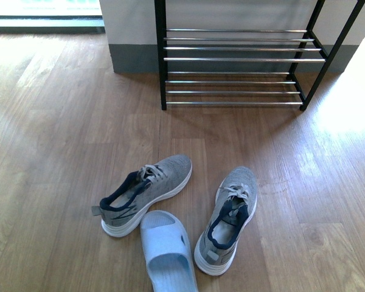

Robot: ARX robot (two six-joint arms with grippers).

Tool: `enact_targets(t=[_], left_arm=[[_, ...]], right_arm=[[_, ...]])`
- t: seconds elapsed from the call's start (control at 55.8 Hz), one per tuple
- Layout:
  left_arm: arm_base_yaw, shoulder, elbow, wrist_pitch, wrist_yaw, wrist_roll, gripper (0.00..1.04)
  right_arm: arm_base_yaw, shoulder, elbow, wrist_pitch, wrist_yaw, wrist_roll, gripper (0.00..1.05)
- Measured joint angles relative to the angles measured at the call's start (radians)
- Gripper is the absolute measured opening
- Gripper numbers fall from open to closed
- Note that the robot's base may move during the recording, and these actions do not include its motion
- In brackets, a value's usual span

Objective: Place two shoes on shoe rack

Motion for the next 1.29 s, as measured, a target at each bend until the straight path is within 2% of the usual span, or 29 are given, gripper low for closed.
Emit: enact_targets(t=[0.233,0.61,0.717,0.879,1.291], left_arm=[[-0.062,0.646,0.291,0.018,0.038,0.196,0.95],[-0.123,1.334,0.865,-0.186,0.076,0.46,0.95],[-0.147,1.473,0.99,-0.238,0.077,0.509,0.95],[-0.2,1.649,1.171,-0.351,0.137,0.567,0.95],[-0.222,1.913,1.404,-0.35,0.114,0.68,0.95]], right_arm=[[0.0,0.0,0.0,0.0,0.0,0.0,0.96],[0.0,0.0,0.0,0.0,0.0,0.0,0.96],[0.0,0.0,0.0,0.0,0.0,0.0,0.96],[0.0,0.0,0.0,0.0,0.0,0.0,0.96],[0.0,0.0,0.0,0.0,0.0,0.0,0.96]])
